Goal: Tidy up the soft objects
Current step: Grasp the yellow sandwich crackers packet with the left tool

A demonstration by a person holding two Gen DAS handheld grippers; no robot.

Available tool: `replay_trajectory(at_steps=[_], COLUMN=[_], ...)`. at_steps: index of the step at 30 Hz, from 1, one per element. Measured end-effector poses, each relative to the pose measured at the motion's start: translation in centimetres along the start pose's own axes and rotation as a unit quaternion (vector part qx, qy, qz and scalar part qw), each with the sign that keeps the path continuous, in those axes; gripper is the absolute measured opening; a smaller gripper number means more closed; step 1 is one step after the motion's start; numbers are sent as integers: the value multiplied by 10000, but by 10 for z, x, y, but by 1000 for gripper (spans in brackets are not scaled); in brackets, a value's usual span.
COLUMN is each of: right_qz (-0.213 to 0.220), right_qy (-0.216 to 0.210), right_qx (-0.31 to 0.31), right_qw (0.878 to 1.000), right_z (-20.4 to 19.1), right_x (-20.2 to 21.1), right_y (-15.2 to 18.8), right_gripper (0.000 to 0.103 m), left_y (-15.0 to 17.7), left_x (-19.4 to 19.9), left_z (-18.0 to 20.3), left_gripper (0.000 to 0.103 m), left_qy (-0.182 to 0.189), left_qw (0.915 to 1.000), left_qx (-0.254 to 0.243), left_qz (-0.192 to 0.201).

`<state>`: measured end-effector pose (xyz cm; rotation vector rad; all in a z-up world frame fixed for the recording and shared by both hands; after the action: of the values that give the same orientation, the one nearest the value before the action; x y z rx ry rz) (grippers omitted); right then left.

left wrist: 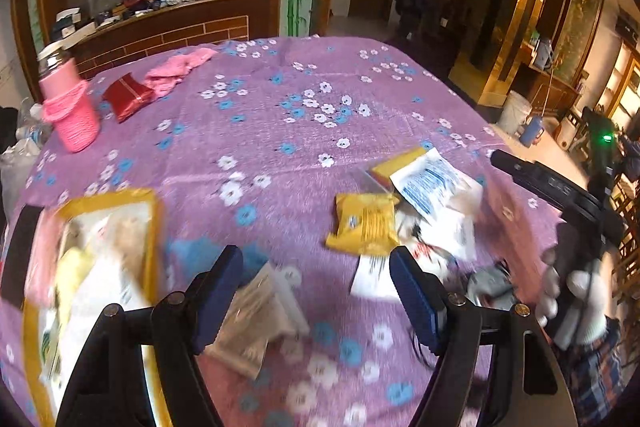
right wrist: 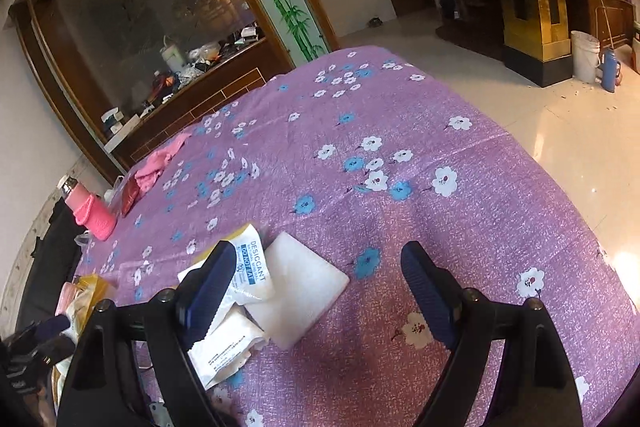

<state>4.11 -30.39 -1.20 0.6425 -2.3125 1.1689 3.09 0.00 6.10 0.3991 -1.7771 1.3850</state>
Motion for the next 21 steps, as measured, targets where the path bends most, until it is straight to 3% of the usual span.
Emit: replay_trajectory(at_steps=[9, 16, 18, 21], right_qz=[-244, -197, -174, -151], right_qy=[-29, 92, 170, 255], right_qx=[24, 186, 224, 228], right_qw=[9997, 9996, 9995, 9993], right_z=[-5, -10, -10, -7], right_x=[-11, -12, -13, -14], right_y=[1, 5, 5, 4], right_gripper=[83, 83, 83, 83], left_y=[-20, -24, -25, -26], left_x=[-64, -105, -107, -102], left_z=[18, 36, 41, 35], left_gripper=[79, 78, 48, 46], left_qy=[174, 474, 599, 735], left_qw=[9987, 9942, 9936, 9949], left_qx=[-309, -733, -764, -466], left_qz=[-371, -630, -574, -506])
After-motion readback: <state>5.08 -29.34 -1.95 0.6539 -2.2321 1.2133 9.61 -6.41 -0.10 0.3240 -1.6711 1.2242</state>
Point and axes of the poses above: each gripper's, at about its wrist camera, not at the fingertips, and x roughly against the way its jaws point, z to its right, y to its underside, the point moved 2 cm from there along -x, roughly the way its jaws point, and after that the axes turned 13 degrees about -x, right-handed, at the moved point
